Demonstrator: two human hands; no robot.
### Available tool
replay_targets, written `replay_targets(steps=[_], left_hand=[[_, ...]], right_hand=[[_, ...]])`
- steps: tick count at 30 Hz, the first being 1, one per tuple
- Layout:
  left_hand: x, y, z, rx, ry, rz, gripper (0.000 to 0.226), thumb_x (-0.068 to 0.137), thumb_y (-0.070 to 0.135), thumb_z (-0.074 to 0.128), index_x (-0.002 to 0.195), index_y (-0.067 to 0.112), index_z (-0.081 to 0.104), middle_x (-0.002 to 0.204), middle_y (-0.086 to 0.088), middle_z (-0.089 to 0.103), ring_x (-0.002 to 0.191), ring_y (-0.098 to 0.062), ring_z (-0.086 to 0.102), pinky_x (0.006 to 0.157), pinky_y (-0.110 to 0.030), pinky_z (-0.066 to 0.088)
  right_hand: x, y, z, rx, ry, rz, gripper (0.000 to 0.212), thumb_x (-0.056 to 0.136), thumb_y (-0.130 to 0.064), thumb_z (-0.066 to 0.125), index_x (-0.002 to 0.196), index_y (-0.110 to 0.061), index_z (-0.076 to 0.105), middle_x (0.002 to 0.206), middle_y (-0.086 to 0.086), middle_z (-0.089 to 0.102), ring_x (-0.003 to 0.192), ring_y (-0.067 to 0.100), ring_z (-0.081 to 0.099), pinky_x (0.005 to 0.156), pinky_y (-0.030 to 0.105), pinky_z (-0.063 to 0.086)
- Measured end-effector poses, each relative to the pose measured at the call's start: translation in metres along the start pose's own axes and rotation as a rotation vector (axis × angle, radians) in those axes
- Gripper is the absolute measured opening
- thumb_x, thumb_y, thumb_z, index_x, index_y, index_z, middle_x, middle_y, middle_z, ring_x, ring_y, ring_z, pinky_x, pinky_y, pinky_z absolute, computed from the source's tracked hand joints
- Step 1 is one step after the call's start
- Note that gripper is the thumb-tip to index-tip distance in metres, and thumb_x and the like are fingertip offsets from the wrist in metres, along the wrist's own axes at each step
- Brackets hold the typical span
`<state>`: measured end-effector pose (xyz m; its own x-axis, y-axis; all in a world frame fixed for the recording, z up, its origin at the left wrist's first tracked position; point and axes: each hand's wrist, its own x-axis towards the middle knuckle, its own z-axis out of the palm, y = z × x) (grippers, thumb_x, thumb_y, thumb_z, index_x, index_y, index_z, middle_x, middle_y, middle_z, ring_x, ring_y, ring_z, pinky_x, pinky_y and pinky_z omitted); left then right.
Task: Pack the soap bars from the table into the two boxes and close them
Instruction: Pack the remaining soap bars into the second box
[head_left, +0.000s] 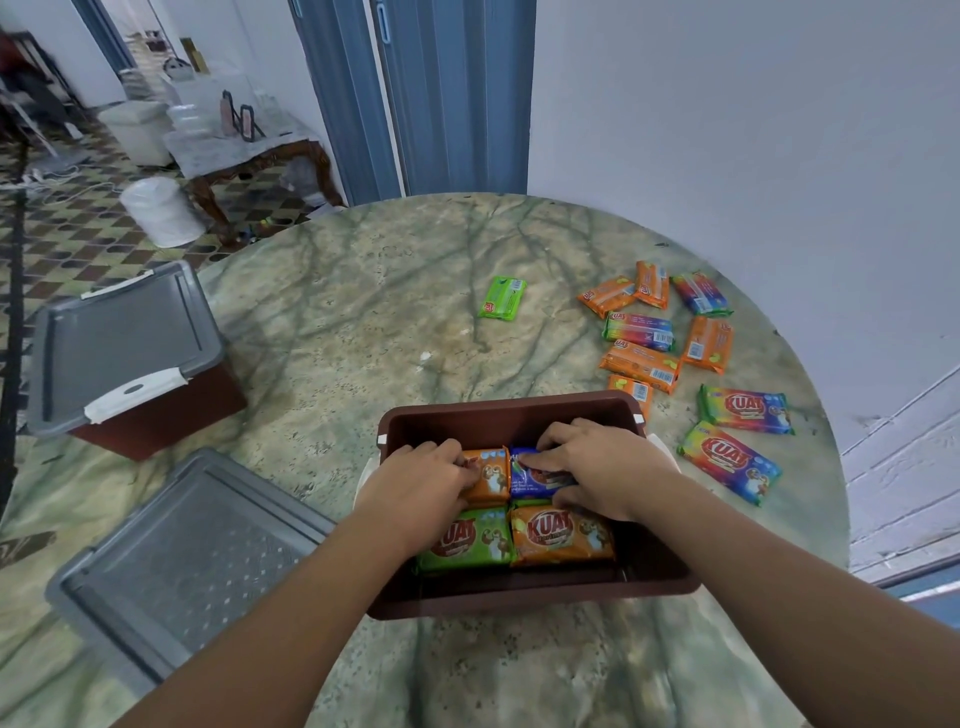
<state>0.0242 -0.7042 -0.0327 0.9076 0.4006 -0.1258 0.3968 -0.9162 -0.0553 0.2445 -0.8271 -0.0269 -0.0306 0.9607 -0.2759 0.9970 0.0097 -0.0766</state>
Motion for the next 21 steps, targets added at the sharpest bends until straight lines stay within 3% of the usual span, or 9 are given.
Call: replay_targets(steps=[6, 10, 14, 17, 21], left_hand=[[0.0, 0.0, 0.0, 0.0, 0.013, 0.021, 0.041, 0.1, 0.046, 0.05, 0.138, 0.033, 0.056, 0.124, 0.004, 0.054, 0.108, -0.02, 0.054, 0.091, -0.037, 0.045], [0.001, 0.004, -0.01, -0.236, 0.111, -0.005, 0.028, 0.096, 0.049, 0.048, 0.104, 0.032, 0.069, 0.094, 0.011, 0.058, 0.087, -0.011, 0.059, 0.074, -0.033, 0.048], [0.019, 0.008, -0.038, -0.329, 0.269, -0.02, 0.029, 0.098, 0.045, 0.05, 0.079, 0.026, 0.06, 0.071, 0.01, 0.053, 0.066, -0.006, 0.052, 0.058, -0.032, 0.044], [0.049, 0.006, -0.062, -0.382, 0.366, -0.065, 0.029, 0.099, 0.043, 0.052, 0.079, 0.024, 0.061, 0.065, 0.009, 0.052, 0.061, -0.008, 0.05, 0.054, -0.032, 0.042], [0.1, 0.003, -0.072, -0.468, 0.402, -0.152, 0.029, 0.095, 0.047, 0.055, 0.077, 0.026, 0.064, 0.056, 0.007, 0.053, 0.053, -0.011, 0.051, 0.051, -0.032, 0.041]], right_hand=[[-0.002, 0.001, 0.003, 0.017, 0.032, 0.012, 0.065, 0.096, -0.048, 0.065, 0.155, -0.042, 0.038, 0.149, -0.012, 0.044, 0.13, 0.016, 0.044, 0.105, 0.037, 0.046], [-0.002, 0.003, 0.006, 0.167, 0.126, 0.036, 0.054, 0.095, -0.051, 0.063, 0.147, -0.039, 0.052, 0.14, -0.016, 0.052, 0.125, 0.011, 0.053, 0.102, 0.034, 0.048], [-0.002, 0.005, -0.002, 0.431, 0.437, 0.085, 0.031, 0.094, -0.053, 0.063, 0.113, -0.031, 0.073, 0.103, -0.014, 0.065, 0.092, 0.002, 0.061, 0.082, 0.031, 0.054], [0.004, 0.013, -0.011, 0.537, 0.686, 0.163, 0.026, 0.092, -0.049, 0.065, 0.092, -0.024, 0.074, 0.08, -0.013, 0.062, 0.075, 0.003, 0.058, 0.066, 0.026, 0.048], [0.023, 0.039, -0.024, 0.513, 0.733, 0.233, 0.013, 0.095, -0.036, 0.069, 0.086, -0.026, 0.069, 0.076, -0.014, 0.058, 0.072, 0.003, 0.054, 0.064, 0.025, 0.039]])
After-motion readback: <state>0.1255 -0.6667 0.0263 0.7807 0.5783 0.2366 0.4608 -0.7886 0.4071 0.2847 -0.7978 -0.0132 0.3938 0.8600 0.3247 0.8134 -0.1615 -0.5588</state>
